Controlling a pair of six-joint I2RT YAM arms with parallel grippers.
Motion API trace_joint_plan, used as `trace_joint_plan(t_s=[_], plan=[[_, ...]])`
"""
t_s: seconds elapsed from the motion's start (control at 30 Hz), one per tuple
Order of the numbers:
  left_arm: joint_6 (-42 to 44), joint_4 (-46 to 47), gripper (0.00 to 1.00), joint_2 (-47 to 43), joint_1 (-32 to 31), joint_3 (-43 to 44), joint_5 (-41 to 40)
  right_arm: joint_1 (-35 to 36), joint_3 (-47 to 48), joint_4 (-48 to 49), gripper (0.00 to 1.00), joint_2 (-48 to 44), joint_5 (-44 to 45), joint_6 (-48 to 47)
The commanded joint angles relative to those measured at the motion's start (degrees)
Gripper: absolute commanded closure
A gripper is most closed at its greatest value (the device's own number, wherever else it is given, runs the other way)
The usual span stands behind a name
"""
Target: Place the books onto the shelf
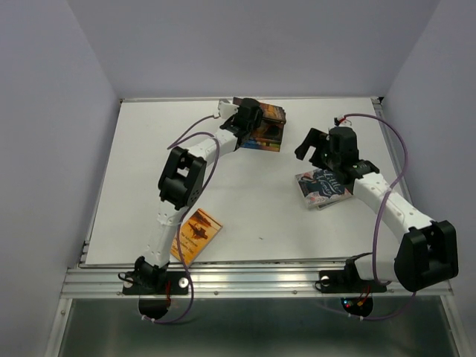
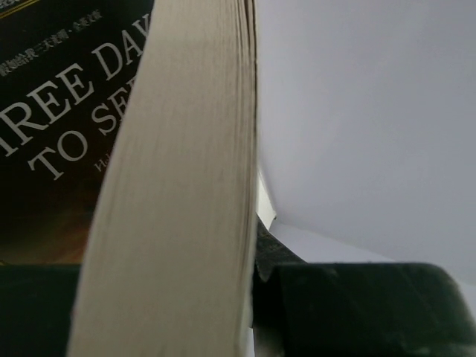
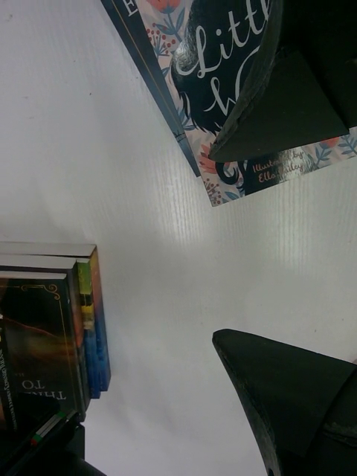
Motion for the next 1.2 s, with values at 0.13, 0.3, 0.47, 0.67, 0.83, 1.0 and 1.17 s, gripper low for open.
trace_joint_plan(t_s=[0.13, 0.3, 0.47, 0.67, 0.83, 1.0, 1.17], plan=[[1.3, -1.5, 0.57, -2.2, -0.5, 3.4, -3.1, -0.6, -1.4, 0.4, 0.0, -2.1, 1.4, 0.0], [1.6, -4.8, 0.26, -4.0, -0.5, 2.0, -2.3, -0.6, -2.5, 0.3, 0.0, -2.8, 1.4, 0.3], [2.6, -7.6, 0.18, -5.6, -0.5, 1.8, -1.4, -0.6, -3.1, 0.3, 0.0, -3.4, 1.5, 1.0], [2.9, -11.9, 0.17, -6.4, -0.5, 1.9, 4.0, -0.6, -3.4, 0.3, 0.0, -3.1, 0.4, 1.2], [2.9, -16.4, 0.15, -9.0, -0.5, 0.8, 2.0, -0.6, -3.6, 0.3, 0.0, -3.0, -1.2, 1.6], [2.9, -20.7, 0.11, -11.3, 0.0, 0.7, 0.3, -1.2, -4.2, 0.4, 0.0, -3.0, -2.4, 2.0], [5.0, -24.0, 0.11, -12.1, 0.3, 1.5, 2.3, -1.2, -4.3, 0.3, 0.0, -3.0, -2.9, 2.2]])
